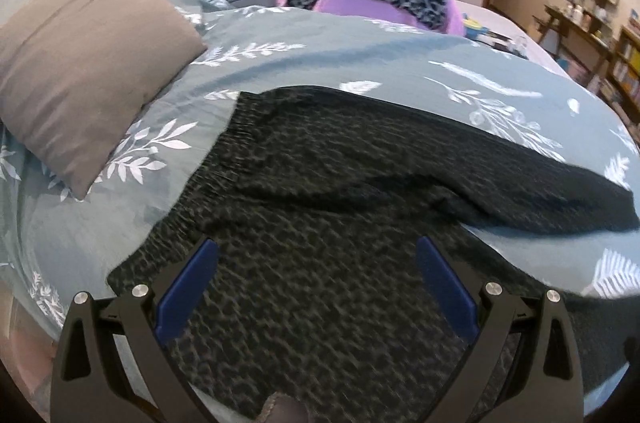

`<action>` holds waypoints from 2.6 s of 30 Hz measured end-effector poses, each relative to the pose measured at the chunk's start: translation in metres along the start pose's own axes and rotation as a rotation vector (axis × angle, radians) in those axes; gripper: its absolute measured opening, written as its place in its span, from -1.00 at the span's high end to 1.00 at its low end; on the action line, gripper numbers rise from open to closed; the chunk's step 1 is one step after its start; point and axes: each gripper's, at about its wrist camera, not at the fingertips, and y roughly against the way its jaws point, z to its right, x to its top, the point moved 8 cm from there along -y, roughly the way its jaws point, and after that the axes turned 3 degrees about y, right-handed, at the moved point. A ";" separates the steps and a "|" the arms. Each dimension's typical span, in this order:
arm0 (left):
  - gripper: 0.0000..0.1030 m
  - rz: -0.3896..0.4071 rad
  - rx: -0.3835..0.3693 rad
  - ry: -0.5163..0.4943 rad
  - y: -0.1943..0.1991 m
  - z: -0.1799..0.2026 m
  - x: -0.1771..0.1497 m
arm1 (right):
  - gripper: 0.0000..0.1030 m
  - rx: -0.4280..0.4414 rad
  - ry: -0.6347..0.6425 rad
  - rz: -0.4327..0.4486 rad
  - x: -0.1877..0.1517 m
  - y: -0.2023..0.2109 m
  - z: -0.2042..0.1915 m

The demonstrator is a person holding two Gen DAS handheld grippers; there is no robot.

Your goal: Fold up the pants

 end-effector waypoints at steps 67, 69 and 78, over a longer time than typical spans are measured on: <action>0.47 -0.122 -0.116 -0.076 -0.189 -0.039 0.128 | -0.95 -0.113 -0.050 -0.063 0.066 -0.081 0.047; 0.48 -0.090 -0.146 -0.080 -0.170 -0.037 0.129 | -0.95 -0.138 -0.078 -0.048 0.082 -0.085 0.070; 0.50 0.004 -0.258 -0.118 -0.086 -0.036 0.111 | -0.95 -0.187 -0.273 -0.036 0.154 -0.124 0.185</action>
